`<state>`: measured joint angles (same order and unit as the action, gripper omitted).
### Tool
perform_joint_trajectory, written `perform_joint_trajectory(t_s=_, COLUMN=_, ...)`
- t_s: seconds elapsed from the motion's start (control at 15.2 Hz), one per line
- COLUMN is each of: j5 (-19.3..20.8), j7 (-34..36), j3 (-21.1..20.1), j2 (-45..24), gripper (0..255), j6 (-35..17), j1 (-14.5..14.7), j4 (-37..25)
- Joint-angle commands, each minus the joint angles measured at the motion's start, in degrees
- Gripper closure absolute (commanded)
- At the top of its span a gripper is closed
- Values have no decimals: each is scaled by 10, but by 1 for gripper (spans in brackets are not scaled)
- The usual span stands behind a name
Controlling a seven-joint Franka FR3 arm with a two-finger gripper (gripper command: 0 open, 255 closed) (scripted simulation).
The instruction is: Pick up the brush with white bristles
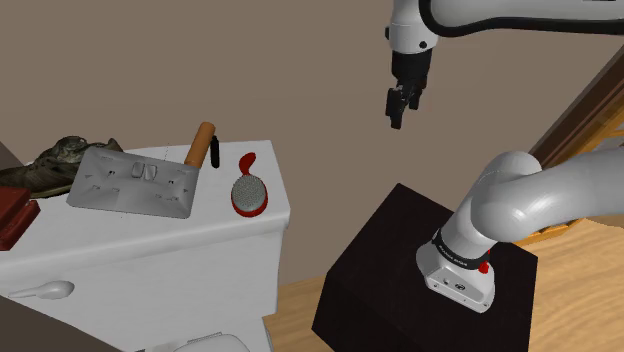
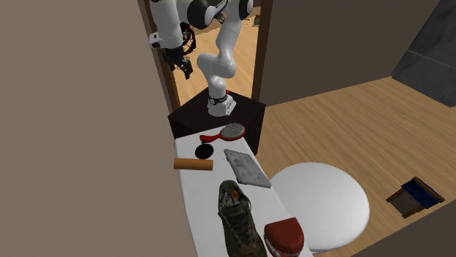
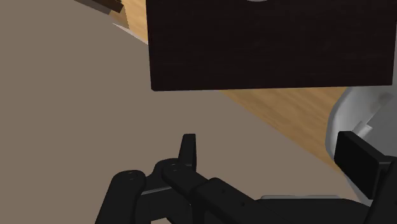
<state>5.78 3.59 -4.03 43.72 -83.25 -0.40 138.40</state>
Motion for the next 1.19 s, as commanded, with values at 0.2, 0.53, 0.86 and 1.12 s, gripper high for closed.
perform_joint_trajectory(t_s=0.2, j5=-37, j7=49, j3=-33, j2=-23, gripper=0, j6=-13, j1=10, j4=-11)
perform_joint_trajectory(t_s=0.53, j5=-90, j7=129, j3=-87, j2=-75, gripper=0, j6=-41, j1=23, j4=-43)
perform_joint_trajectory(t_s=0.86, j5=-127, j7=208, j3=-139, j2=-140, gripper=0, j6=-71, j1=30, j4=-90)
perform_joint_trajectory(t_s=1.12, j5=-143, j7=272, j3=-179, j2=-201, gripper=0, j6=-94, j1=33, j4=-140)
